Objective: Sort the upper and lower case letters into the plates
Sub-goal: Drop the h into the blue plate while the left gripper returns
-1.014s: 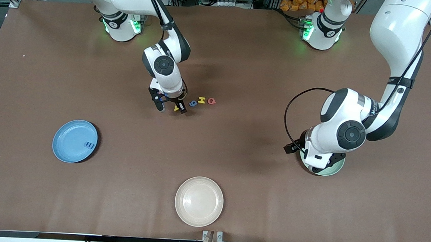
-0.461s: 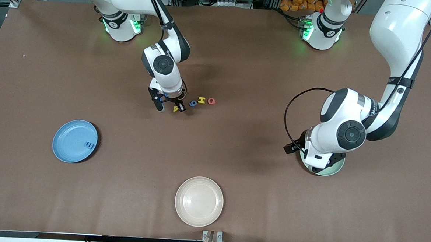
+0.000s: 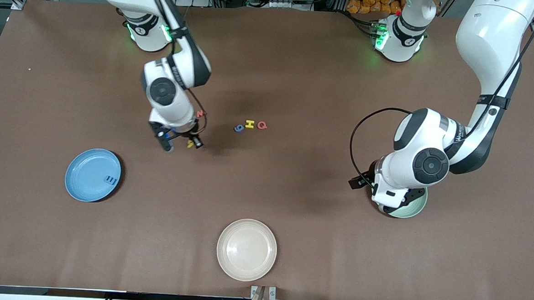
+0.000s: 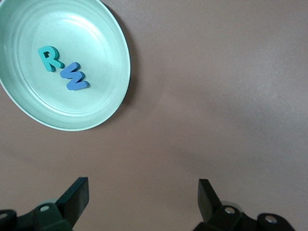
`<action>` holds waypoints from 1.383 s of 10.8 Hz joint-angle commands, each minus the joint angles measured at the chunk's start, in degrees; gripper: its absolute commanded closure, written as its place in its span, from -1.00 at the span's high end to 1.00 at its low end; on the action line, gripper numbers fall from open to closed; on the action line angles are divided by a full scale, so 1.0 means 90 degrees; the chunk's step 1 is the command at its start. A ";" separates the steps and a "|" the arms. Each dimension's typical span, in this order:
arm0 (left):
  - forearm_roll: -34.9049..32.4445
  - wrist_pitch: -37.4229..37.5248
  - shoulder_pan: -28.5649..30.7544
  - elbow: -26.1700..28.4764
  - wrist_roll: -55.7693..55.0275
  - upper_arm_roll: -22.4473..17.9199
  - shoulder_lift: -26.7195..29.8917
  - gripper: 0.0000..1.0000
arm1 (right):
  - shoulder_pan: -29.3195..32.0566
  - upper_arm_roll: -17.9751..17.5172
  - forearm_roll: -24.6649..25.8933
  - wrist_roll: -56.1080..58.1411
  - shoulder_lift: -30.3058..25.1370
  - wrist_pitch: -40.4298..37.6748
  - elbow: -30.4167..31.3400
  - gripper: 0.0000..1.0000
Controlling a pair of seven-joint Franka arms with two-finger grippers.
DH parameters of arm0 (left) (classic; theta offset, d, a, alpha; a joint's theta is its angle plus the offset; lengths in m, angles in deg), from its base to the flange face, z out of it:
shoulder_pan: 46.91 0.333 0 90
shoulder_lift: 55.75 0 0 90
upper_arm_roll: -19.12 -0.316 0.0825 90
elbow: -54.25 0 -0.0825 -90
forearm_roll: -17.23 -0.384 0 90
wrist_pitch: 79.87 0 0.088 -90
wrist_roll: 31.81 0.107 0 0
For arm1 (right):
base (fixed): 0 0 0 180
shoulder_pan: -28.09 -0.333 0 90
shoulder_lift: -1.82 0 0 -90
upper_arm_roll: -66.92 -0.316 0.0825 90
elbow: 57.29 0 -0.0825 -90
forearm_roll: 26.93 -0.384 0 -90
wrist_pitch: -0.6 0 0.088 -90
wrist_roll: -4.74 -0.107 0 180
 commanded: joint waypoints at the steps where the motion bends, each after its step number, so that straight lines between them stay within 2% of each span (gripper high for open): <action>1: 0.0095 0.0031 -0.0282 -0.0012 -0.0528 -0.0002 -0.0066 1.00 | 0.1027 -0.0017 0.0034 0.1772 0.0054 -0.0232 -0.0255 -1.00; 4: 0.0105 -0.0281 -0.0878 -0.0022 -0.1309 -0.0002 -0.0231 1.00 | 0.2279 -0.0007 0.0063 0.4400 0.0502 -0.0242 -0.0761 -1.00; 5: 0.0115 -0.0427 -0.1102 -0.0022 -0.1573 -0.0002 -0.0290 1.00 | 0.2591 -0.0007 0.0237 0.5066 0.0746 -0.0242 -0.0995 -1.00; 9: 0.0125 -0.1043 -0.2020 -0.0022 -0.2637 -0.0031 -0.0505 1.00 | 0.3053 -0.0017 0.1652 0.6193 0.1528 -0.0233 -0.1796 -1.00; 13: 0.0134 -0.1298 -0.2598 -0.0012 -0.3333 -0.0051 -0.0671 1.00 | 0.3336 -0.0026 0.1811 0.6868 0.1695 -0.0242 -0.2062 -1.00; 14: 0.0134 -0.1298 -0.2686 -0.0012 -0.3440 -0.0051 -0.0681 1.00 | 0.3385 -0.0036 0.1792 0.7024 0.1695 -0.0242 -0.2062 -0.51; 15: 0.0134 -0.1298 -0.2774 -0.0002 -0.3509 -0.0051 -0.0681 1.00 | 0.3424 -0.0036 0.1743 0.7093 0.1695 -0.0242 -0.2042 0.67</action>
